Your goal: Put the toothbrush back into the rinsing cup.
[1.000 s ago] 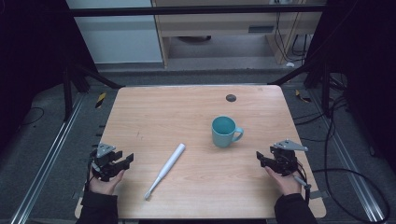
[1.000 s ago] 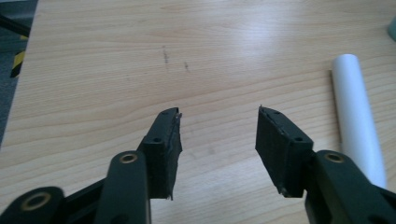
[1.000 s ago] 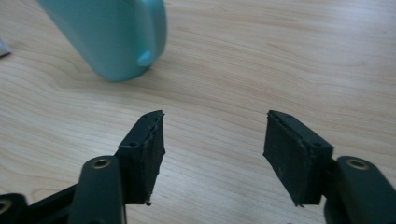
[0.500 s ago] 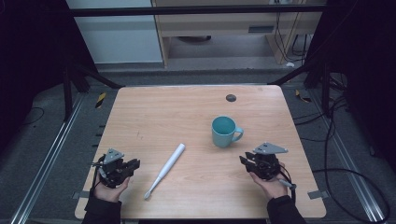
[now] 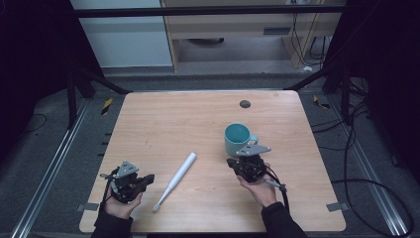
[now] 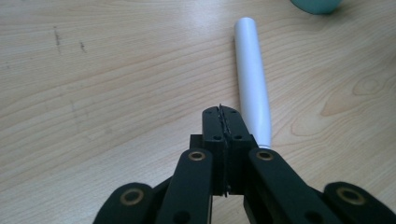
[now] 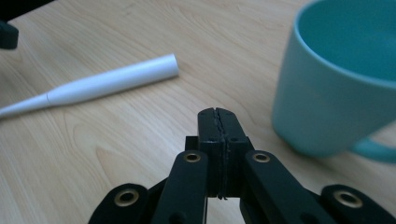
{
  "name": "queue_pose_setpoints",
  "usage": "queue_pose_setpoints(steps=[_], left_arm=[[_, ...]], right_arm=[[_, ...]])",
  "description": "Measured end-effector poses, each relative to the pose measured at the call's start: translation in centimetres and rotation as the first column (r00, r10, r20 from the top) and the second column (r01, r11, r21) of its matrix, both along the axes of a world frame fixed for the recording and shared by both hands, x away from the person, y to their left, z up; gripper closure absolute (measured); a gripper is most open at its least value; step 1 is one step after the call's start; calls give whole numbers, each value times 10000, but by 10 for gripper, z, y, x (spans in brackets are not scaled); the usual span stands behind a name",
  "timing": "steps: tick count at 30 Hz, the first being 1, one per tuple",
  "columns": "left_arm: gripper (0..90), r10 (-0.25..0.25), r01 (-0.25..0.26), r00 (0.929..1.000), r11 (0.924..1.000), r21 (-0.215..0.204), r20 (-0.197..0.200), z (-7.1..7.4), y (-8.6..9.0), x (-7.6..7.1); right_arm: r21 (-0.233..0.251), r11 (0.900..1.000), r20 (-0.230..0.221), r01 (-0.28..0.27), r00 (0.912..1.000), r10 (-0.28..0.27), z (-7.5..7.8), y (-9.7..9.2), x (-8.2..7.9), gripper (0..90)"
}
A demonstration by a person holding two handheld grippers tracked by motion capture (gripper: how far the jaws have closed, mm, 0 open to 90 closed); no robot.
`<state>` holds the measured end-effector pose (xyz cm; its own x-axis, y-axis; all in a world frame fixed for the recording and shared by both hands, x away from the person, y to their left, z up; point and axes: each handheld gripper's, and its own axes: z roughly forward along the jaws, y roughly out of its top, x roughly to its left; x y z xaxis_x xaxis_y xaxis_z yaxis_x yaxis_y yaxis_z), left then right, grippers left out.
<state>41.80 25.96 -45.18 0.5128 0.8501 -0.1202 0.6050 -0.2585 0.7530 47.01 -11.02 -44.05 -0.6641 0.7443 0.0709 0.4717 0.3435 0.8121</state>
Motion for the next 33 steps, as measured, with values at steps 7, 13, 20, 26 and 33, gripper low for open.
queue_pose_setpoints(steps=[7,13,20,26,33], left_arm=[[900,-419,419,9989,9991,-1,-210,-2,-7,-7],[900,-641,642,9974,9979,19,-338,-4,-13,-11],[900,-843,847,9950,9964,51,-541,-7,-18,-14],[900,-1056,1070,9919,9941,164,-711,-10,-23,-16],[900,-1277,1314,9872,9907,341,-951,-15,-29,-17]], right_arm=[[90,9995,125,-302,9995,301,2,36,20,900],[267,9994,10,-228,9997,228,-4,52,33,900],[-132,9985,-35,-527,9986,527,-8,72,43,900],[-60,9978,-67,-665,9978,665,-13,87,54,900],[-155,9984,-189,-543,9984,540,-23,99,64,900]])
